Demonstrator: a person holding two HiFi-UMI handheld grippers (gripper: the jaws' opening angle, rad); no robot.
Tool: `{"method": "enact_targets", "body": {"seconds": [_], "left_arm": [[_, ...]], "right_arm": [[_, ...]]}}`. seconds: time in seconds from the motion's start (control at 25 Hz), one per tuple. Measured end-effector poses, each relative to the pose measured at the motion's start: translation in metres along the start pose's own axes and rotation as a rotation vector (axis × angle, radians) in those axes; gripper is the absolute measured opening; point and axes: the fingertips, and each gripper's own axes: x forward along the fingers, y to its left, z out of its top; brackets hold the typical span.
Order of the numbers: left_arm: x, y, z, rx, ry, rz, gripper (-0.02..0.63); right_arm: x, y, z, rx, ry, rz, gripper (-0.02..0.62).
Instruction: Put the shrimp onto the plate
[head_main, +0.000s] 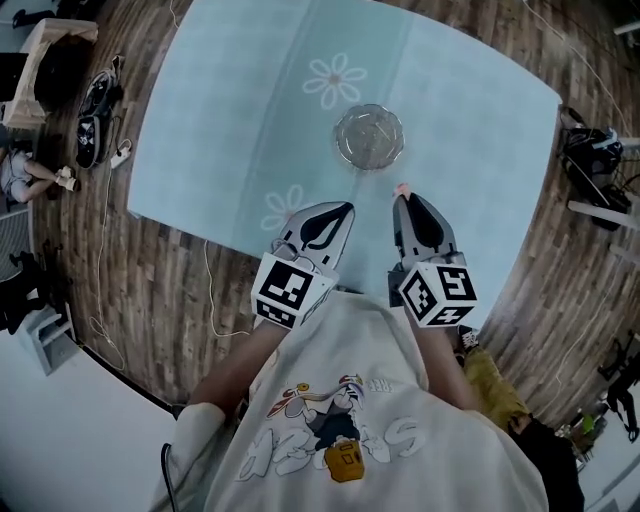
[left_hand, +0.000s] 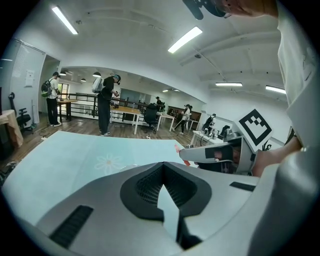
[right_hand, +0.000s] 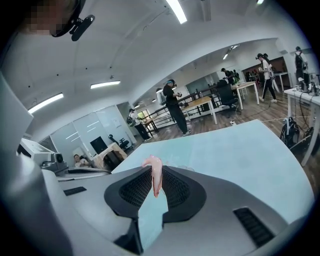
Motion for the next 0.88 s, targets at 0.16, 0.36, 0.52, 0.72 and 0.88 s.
{"method": "enact_targets", "body": {"seconds": [0.16, 0.36, 0.52, 0.72, 0.88], "left_arm": [[0.026, 0.012, -0.011, 0.032, 0.045, -0.034, 0.000], [0.062, 0.032, -0.014, 0.003, 0.055, -0.040, 0.000], [0.087, 0.050, -0.022, -0.015, 0.057, -0.029, 0.000], [0.114, 0.071, -0.041, -0.050, 0.082, -0.014, 0.000], [0.137, 0.086, -0.060, -0.068, 0.124, -0.006, 0.000]], "right_arm": [[0.026, -0.009, -0.002, -0.012, 0.028, -0.011, 0.080], [0.057, -0.028, -0.008, -0.043, 0.072, -0.025, 0.080], [0.079, -0.043, -0.019, -0.051, 0.109, -0.031, 0.080], [0.103, -0.058, -0.035, -0.073, 0.150, -0.042, 0.081], [0.126, -0.076, -0.052, -0.051, 0.182, -0.060, 0.080]]}}
